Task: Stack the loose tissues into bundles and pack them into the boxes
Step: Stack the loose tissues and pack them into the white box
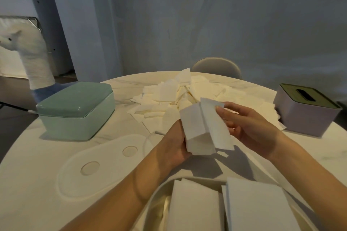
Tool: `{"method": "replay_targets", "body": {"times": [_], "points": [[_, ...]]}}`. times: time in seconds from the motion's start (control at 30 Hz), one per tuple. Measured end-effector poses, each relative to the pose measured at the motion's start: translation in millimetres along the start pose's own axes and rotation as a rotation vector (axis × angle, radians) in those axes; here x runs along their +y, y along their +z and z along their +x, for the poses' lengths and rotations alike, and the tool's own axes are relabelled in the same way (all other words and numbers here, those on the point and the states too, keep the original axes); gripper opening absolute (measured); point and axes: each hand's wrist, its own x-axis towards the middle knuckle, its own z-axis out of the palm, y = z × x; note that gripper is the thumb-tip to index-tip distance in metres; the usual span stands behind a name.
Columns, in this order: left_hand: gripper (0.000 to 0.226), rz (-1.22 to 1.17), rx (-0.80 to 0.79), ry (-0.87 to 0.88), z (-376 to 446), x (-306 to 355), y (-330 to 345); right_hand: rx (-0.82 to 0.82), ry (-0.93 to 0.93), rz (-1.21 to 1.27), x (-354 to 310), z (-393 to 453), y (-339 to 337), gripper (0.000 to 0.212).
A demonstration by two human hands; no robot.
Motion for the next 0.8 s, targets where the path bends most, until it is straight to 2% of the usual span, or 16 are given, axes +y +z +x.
{"method": "replay_targets", "body": {"times": [0.07, 0.17, 0.3, 0.37, 0.43, 0.53, 0.63, 0.8], "points": [[0.046, 0.058, -0.041, 0.024, -2, -1, 0, 0.013, -0.017, -0.055, -2, 0, -4, 0.049], [0.030, 0.110, -0.027, -0.030, -7, 7, 3, -0.103, -0.075, -0.043, -11, -4, -11, 0.045], [0.043, 0.113, -0.074, -0.200, -9, 6, 0, -0.211, -0.073, -0.117, -18, -10, -12, 0.014], [0.050, 0.123, -0.134, -0.247, -8, 2, 1, -0.221, -0.152, -0.312, -13, -9, -12, 0.025], [0.044, 0.125, -0.139, -0.291, -14, 1, 8, -0.182, -0.178, -0.443, -11, -9, -8, 0.036], [0.034, 0.059, -0.147, -0.304, -13, -4, 9, -0.148, -0.226, -0.585, -10, -10, -2, 0.036], [0.046, 0.074, -0.104, -0.255, -17, -4, 14, -0.040, -0.382, -0.794, -4, -7, 1, 0.031], [0.051, 0.111, -0.091, -0.195, -20, -2, 19, 0.129, -0.566, -0.878, 12, -1, 1, 0.015]]}}
